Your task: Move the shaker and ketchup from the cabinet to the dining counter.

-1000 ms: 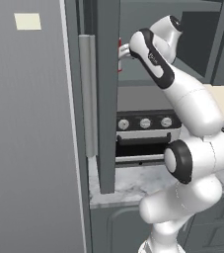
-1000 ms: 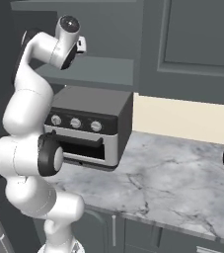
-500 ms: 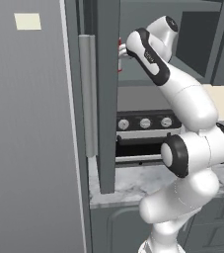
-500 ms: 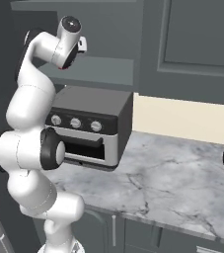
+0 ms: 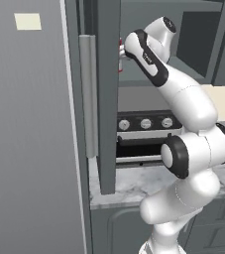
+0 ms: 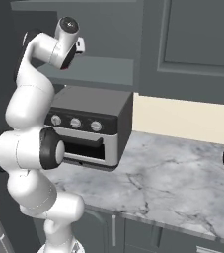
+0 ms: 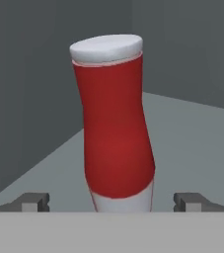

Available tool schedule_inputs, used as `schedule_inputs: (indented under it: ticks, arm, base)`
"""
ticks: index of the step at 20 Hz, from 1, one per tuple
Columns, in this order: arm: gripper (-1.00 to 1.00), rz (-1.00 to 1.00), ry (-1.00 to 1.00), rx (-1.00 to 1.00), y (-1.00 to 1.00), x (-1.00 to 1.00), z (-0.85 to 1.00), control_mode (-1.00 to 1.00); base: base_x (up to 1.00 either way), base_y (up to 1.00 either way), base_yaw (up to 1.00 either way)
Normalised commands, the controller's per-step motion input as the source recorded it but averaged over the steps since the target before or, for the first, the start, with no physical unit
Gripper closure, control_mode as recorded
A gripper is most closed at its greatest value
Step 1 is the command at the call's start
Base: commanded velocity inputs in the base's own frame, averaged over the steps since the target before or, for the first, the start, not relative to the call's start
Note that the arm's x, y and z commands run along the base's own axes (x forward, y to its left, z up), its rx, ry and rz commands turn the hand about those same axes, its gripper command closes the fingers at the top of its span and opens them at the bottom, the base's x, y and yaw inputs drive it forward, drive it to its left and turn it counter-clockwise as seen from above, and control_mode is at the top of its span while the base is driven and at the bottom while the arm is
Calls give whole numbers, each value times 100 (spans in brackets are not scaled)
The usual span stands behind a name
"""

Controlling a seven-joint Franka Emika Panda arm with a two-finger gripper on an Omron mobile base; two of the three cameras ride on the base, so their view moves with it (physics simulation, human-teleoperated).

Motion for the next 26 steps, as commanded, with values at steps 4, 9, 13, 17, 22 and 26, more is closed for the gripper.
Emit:
schedule_inputs:
  ticks: [4, 9, 13, 17, 22, 26]
  arm:
    - [-100, 0, 0, 0, 2, 10, -8, -100]
    - [-100, 0, 0, 0, 0, 11, -3, -100]
    - [-100, 0, 0, 0, 0, 9, 0, -100]
    - [-100, 0, 0, 0, 1, 10, 0, -100]
    - [-100, 0, 0, 0, 1, 3, -2, -100]
    - [-100, 1, 0, 0, 5, 0, -6, -100]
  base:
    - [0, 0, 0]
    - [0, 0, 0]
    - [0, 0, 0]
    - [0, 0, 0]
    - [0, 0, 0]
    - [0, 0, 0]
